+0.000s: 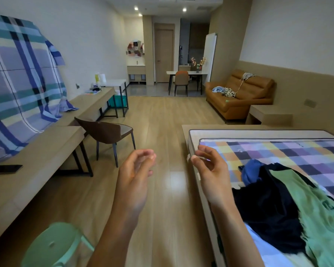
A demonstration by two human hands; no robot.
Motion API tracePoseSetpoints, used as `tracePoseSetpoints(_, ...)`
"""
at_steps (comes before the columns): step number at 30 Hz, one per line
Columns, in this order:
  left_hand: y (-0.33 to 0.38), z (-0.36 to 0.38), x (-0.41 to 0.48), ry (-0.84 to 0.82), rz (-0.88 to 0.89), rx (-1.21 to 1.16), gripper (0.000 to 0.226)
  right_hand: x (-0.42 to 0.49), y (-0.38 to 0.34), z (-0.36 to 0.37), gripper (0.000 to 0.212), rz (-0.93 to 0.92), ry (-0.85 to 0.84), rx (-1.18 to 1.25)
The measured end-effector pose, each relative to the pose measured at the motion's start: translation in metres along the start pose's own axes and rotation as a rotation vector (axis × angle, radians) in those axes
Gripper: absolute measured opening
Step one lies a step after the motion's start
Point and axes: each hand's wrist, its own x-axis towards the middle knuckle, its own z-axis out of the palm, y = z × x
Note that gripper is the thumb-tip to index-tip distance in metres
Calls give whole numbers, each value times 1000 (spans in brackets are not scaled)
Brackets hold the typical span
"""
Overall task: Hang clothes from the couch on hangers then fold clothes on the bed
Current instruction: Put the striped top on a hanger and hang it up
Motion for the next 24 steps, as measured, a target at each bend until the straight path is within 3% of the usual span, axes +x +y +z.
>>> tracePoseSetpoints(11,-35,94,246,12,23,88,15,270,60,57,28,3,-41,47)
tracePoseSetpoints(24,-149,174,524,-29,-61,22,15,521,173,125,29,70,-49,-80)
